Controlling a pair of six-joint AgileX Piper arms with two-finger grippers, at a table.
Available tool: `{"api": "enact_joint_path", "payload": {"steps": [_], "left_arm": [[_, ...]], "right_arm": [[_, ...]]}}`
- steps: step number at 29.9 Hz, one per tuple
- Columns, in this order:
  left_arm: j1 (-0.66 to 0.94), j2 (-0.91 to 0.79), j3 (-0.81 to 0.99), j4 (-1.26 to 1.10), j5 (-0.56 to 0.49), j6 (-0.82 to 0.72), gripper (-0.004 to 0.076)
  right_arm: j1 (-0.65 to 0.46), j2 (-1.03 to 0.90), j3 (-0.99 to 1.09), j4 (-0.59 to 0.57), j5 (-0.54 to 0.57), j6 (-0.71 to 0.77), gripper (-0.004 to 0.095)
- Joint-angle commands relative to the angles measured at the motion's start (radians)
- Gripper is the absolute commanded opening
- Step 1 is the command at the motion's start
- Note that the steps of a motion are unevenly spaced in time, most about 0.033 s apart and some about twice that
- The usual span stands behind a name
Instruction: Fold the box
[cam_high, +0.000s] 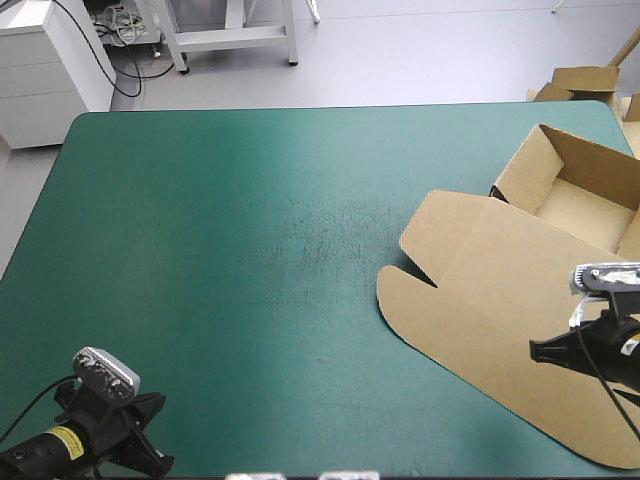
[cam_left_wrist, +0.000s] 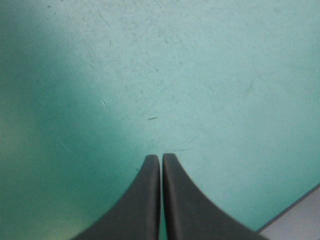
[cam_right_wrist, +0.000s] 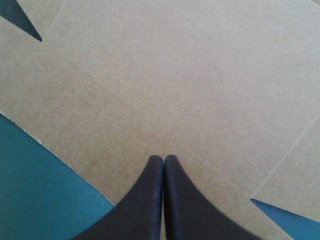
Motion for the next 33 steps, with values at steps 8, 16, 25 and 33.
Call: {"api": "enact_joint_path", "payload": {"steps": [8, 16, 25, 33], "left_arm": [[-0.004, 0.002, -0.023, -0.016, -0.049, 0.002, -0.0008], [-0.004, 0.002, -0.023, -0.016, -0.048, 0.002, -0.0008], [-0.004, 0.002, -0.023, -0.017, -0.048, 0.002, -0.0008], [-0.004, 0.002, -0.023, -0.017, -0.048, 0.002, -0.0008]], "right_arm": [[0.014, -0.188, 0.218, 0.048, -0.171, -0.057, -0.0016], [0.014, -0.325, 0.344, 0.051, -0.215, -0.062, -0.0016], [0.014, -0.486, 0.378, 0.051, -0.214, -0.079, -0.0016], [0.045, -0.707, 0.378, 0.035, -0.205, -0.027, -0.0016]]}}
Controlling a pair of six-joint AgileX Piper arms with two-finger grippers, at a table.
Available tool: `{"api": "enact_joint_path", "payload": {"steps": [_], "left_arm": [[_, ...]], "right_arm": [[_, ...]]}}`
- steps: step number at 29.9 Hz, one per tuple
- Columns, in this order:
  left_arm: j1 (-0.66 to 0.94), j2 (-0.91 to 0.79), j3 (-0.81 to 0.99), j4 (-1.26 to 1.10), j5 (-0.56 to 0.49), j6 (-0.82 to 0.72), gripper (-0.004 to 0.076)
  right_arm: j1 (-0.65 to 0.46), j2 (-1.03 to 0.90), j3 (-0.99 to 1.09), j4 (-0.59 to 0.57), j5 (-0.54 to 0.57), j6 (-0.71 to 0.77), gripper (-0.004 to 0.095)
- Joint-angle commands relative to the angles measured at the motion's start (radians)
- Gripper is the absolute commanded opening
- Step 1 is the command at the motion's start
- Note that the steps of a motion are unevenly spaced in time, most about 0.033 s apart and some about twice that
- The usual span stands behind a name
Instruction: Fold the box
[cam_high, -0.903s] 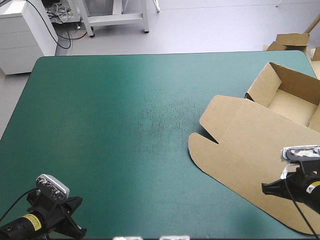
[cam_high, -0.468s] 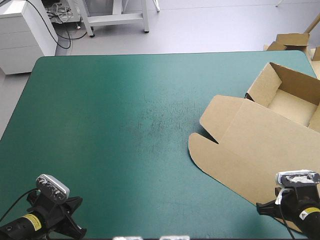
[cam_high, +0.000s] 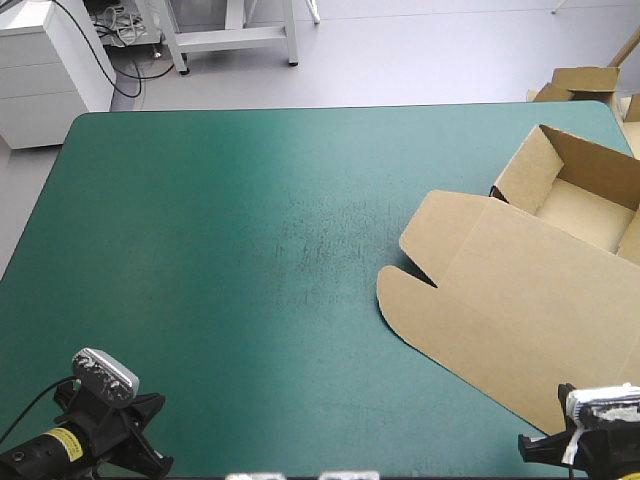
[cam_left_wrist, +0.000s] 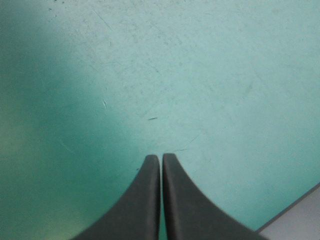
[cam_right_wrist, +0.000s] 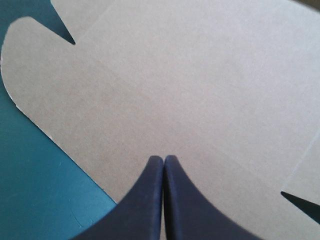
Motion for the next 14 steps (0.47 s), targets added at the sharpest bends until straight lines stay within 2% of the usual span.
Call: {"api": "enact_joint_path", "payload": {"steps": [1, 14], "left_arm": [[-0.004, 0.01, -0.024, -0.017, -0.049, 0.0, -0.0008], [-0.004, 0.01, -0.024, -0.019, -0.049, 0.0, -0.0008]], "right_arm": [[0.025, -0.065, -0.026, -0.008, -0.057, 0.006, -0.0016], [0.036, -0.082, -0.026, -0.006, -0.059, 0.026, -0.0016]]}}
